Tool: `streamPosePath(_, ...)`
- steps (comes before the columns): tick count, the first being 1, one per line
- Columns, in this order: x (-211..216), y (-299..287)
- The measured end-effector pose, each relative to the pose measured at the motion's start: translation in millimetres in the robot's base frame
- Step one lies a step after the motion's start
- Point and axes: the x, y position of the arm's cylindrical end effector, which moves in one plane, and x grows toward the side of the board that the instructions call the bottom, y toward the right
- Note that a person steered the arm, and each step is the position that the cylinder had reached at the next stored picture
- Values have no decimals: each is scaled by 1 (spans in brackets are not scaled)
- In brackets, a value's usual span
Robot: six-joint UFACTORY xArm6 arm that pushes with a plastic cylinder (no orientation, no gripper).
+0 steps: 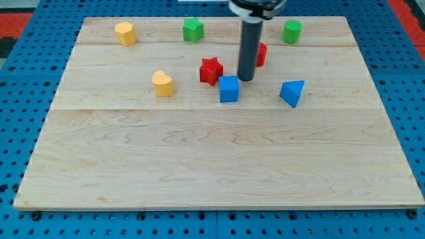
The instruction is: Slide the yellow heart down a bit
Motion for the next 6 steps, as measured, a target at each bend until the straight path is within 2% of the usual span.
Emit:
streamPosePath(1, 30, -6)
streamPosePath(2, 23, -11)
streamPosePath(4, -4, -111)
streamPosePath(6, 33, -164)
